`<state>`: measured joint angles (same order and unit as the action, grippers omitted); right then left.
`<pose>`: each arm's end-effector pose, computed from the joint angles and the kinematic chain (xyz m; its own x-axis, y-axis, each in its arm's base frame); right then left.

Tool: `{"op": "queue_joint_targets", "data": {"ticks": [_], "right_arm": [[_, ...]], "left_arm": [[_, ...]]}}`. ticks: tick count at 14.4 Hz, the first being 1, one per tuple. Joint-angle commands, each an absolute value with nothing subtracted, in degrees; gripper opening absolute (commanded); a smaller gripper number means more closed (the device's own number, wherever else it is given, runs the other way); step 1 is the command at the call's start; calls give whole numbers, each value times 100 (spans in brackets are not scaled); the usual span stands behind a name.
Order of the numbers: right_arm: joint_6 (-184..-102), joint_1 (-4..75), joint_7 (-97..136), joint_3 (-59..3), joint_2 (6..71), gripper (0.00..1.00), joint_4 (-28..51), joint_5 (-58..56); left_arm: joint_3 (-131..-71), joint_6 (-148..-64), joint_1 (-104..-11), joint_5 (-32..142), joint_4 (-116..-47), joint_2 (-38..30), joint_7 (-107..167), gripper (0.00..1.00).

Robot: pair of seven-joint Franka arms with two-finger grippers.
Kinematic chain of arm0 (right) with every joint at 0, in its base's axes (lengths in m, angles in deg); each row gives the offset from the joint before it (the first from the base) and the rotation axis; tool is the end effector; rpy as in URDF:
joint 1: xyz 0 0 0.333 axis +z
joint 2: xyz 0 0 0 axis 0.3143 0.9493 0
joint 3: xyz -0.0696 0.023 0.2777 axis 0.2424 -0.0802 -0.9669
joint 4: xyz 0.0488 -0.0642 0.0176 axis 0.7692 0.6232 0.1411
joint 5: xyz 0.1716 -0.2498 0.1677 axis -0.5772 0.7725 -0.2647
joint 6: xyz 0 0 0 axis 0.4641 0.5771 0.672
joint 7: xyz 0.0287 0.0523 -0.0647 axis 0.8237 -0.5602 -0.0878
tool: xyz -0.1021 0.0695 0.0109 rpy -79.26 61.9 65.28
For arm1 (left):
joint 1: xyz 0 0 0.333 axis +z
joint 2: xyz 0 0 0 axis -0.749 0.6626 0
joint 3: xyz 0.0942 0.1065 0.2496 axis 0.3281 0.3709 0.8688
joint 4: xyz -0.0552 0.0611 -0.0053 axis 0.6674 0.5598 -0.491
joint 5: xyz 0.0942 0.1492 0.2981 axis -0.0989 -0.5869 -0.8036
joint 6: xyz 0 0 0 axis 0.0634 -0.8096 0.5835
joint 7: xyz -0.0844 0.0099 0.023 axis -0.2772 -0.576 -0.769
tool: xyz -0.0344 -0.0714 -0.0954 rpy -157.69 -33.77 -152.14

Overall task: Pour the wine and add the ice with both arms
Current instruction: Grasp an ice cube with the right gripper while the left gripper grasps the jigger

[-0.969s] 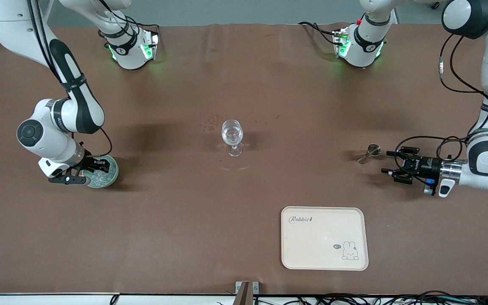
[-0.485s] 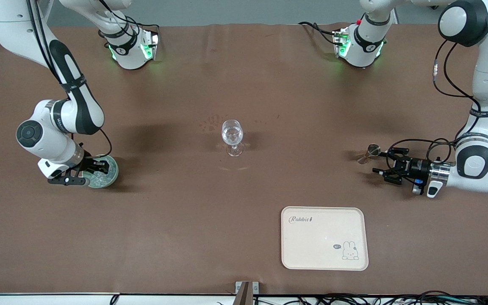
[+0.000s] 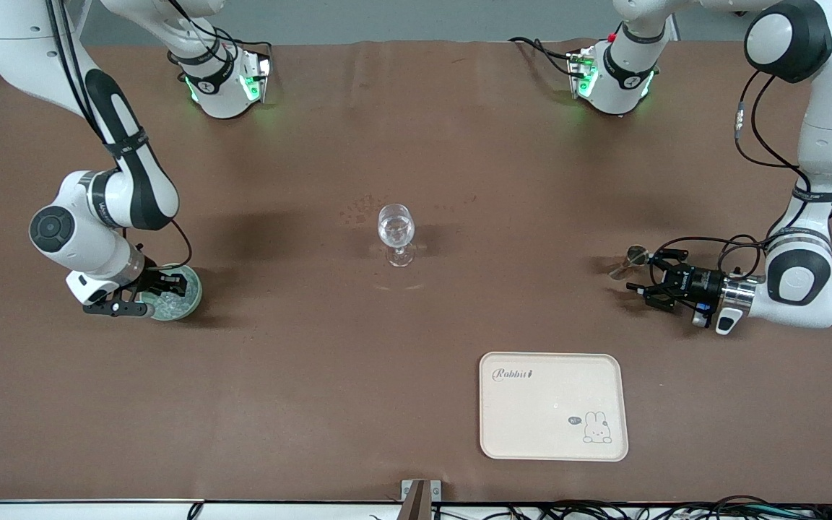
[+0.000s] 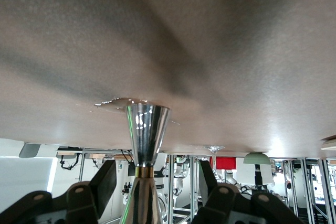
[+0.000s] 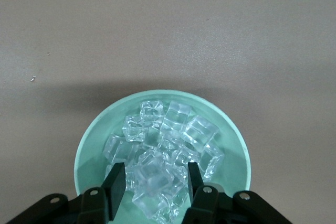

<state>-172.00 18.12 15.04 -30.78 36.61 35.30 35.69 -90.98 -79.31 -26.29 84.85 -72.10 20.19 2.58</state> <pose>0.5356 -0.0279 0.2218 0.9990 -0.0441 0.0043 -0.0442 -0.9989 0.0173 0.5394 0.0567 0.1320 0.1552 0.3912 -0.9071 0.9133 -0.4069 -0.0193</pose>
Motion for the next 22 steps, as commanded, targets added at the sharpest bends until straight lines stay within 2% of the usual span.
{"op": "queue_joint_targets", "data": {"ticks": [1,7,9,10,12,16,19,21,22], "right_arm": [[-17225,1849,1448,-3083,3729,52,3483,3471],[-17216,1840,1448,-3083,3729,49,3509,3471],[-17224,1840,1448,-3083,3729,39,3509,3471],[-17216,1840,1448,-3083,3729,37,3509,3471],[-17189,1840,1448,-3083,3729,35,3509,3471],[-17181,1832,1448,-3083,3729,20,3474,3471],[-17172,1832,1456,-3083,3729,14,3448,3471],[-17128,1840,1465,-3083,3721,8,3377,3471],[-16849,1840,1465,-3083,3720,5,3221,3462]], "left_arm": [[-9112,-7842,-2618,8594,-7298,2007,274,71],[-9173,-7806,-2636,8585,-7351,2007,283,66],[-9182,-7806,-2636,8585,-7351,2015,292,64],[-9173,-7806,-2636,8585,-7351,2024,292,62],[-9173,-7806,-2627,8585,-7360,2015,335,55],[-9182,-7806,-2627,8585,-7369,2024,424,44],[-9173,-7806,-2609,8585,-7386,2015,520,28],[-9173,-7806,-2592,8585,-7386,2024,608,23],[-9173,-7806,-2592,8585,-7386,2024,617,19]]}}
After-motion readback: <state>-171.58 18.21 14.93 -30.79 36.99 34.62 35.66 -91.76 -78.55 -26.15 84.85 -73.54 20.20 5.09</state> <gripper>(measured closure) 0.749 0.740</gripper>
